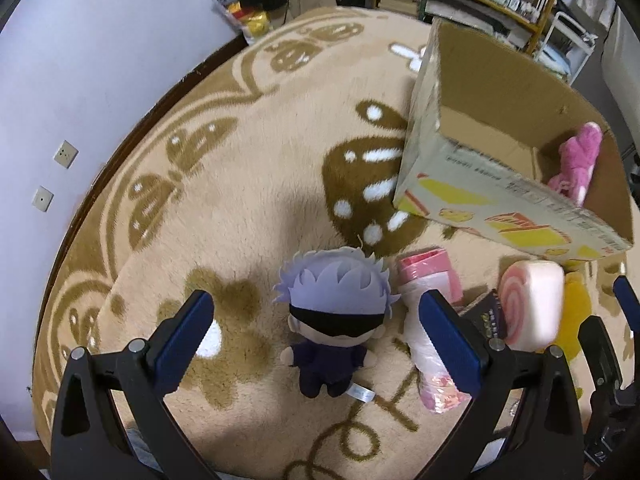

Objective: Organize soft objects
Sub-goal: 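Move the left tool to the white-haired plush doll while the right tool approaches the roll cake plush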

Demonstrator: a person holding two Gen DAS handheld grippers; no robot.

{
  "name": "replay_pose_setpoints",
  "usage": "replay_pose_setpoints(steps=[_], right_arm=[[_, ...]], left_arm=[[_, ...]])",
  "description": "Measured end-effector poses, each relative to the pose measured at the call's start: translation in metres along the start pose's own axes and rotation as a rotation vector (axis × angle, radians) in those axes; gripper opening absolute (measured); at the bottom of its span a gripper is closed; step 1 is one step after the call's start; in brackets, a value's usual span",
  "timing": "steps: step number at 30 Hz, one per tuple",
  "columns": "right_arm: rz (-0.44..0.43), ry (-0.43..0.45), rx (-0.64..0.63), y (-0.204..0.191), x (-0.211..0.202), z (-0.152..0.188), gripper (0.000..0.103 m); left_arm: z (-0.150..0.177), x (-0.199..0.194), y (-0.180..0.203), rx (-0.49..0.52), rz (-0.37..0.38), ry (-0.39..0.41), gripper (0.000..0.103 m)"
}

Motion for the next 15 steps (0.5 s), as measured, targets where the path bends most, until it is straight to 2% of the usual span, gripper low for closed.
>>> replay_pose_setpoints(steps=[6,15], right_arm=[[-0.004,-0.029,0.001,0.001,0.017,0.003,0.103],[-0.012,-0.068,-0.013,-0.004,0.033,0.012,0.103]], left_arm=[[0.003,0.020,0.006,0.000,-0.007,-0.058,0.101],[0.000,0.031,0.007,0.010,-0.033,-0.078,0.101]])
Point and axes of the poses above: each gripper's, at about its wrist camera, not at the fingertips, and x roughly the way its jaws point, y to its right, z to its underside, the point moved 8 cm from there along x, roughly the way its jaws point, and after that the axes turned 4 degrees about -z, right-handed, at the moved point
